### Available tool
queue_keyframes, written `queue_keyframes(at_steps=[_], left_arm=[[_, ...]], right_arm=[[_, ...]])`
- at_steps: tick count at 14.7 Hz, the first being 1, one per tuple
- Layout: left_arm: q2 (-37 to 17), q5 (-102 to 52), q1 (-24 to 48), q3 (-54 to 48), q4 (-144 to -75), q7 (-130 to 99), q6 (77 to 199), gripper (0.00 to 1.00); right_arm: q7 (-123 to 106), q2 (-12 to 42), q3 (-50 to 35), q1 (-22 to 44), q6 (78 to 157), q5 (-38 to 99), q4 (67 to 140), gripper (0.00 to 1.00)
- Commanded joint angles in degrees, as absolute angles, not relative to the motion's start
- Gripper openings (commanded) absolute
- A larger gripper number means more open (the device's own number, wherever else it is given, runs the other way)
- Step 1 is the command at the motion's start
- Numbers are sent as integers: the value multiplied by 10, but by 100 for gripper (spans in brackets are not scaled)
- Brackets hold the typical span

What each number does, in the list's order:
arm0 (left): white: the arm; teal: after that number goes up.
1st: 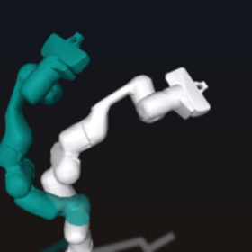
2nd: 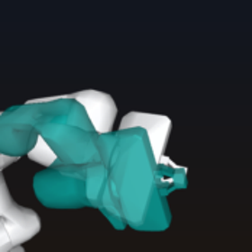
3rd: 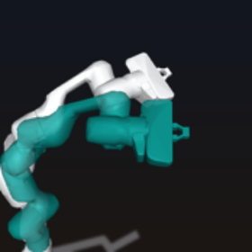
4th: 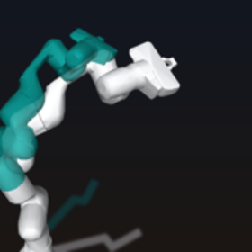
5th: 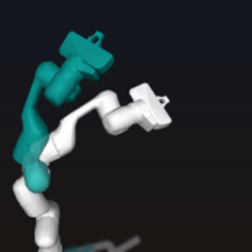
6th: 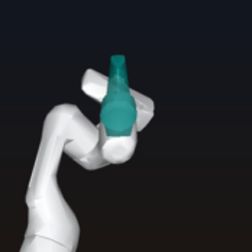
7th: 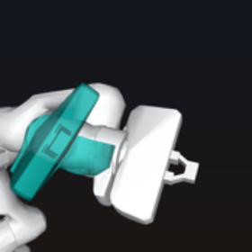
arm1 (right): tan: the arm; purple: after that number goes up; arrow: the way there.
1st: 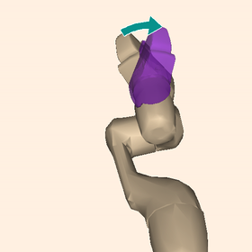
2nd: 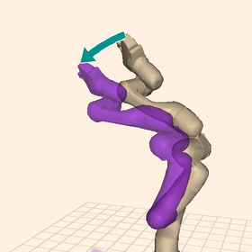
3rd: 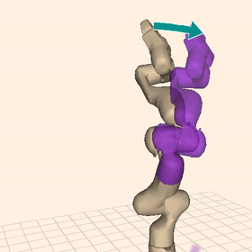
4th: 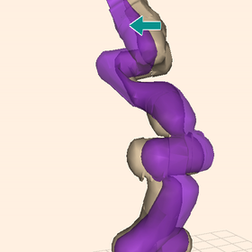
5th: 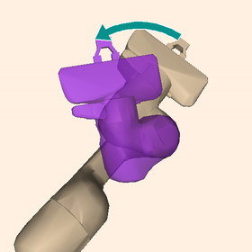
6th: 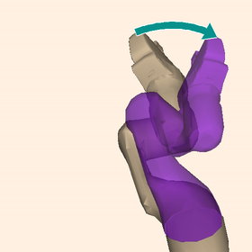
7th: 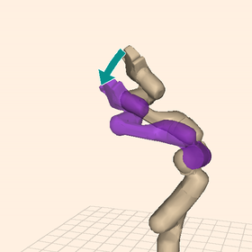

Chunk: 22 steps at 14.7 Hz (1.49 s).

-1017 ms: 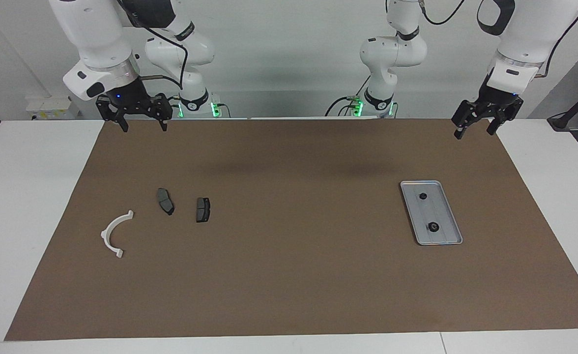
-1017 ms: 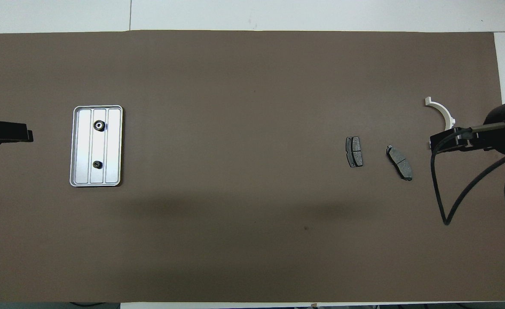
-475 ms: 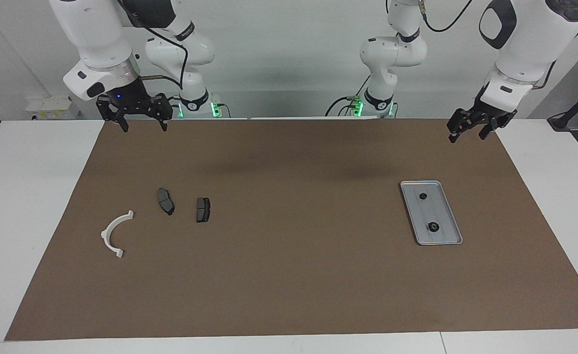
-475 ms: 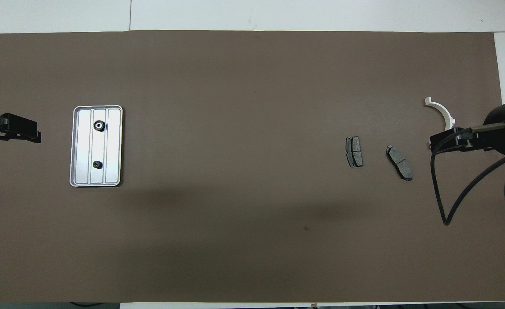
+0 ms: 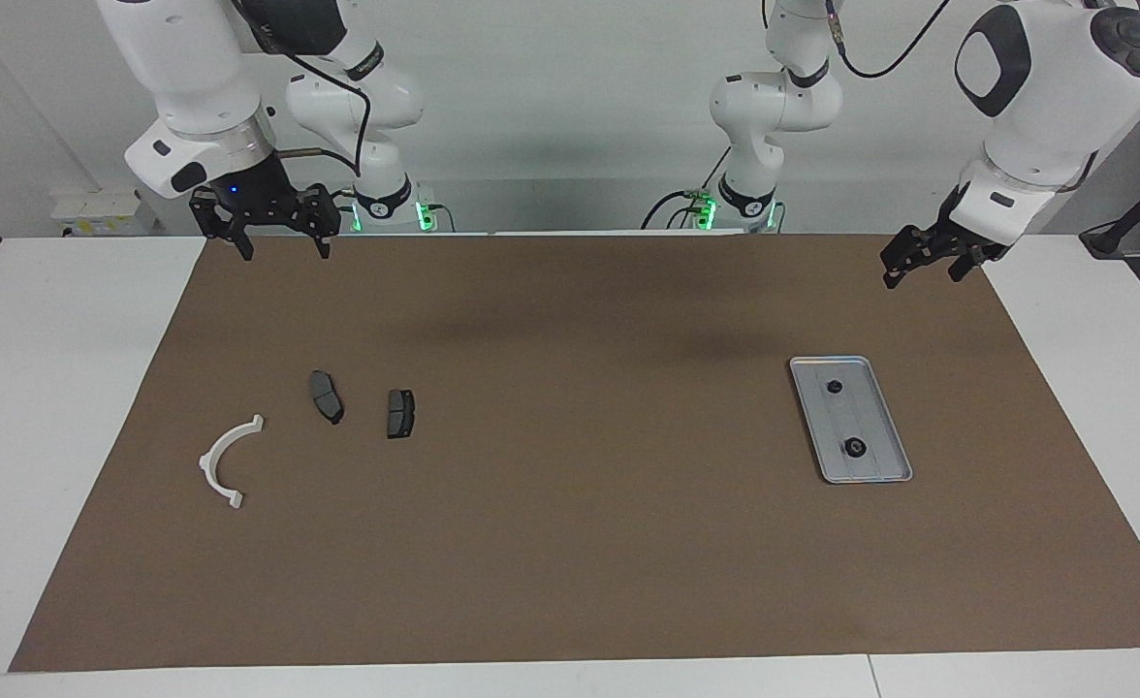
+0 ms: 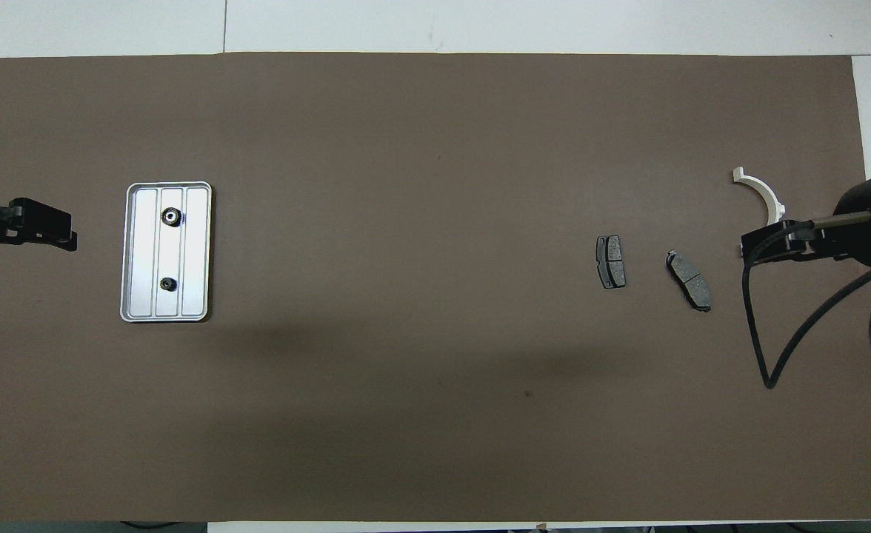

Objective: Pick bearing gear from pile to tray

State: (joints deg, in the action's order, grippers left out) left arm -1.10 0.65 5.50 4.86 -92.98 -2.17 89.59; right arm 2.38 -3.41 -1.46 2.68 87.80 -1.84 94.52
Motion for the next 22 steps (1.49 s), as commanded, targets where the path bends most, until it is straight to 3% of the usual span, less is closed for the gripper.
queue_keyframes(at_steps=[1,22], left_arm=[[-17,-10,53,49,-911,-11,882,97],[-11,-31,60,47,-915,-11,891,100]], right_arm=[[12,-38,-13,24,884,-1,950,100],[12,-38,-13,25,885,-1,952,100]])
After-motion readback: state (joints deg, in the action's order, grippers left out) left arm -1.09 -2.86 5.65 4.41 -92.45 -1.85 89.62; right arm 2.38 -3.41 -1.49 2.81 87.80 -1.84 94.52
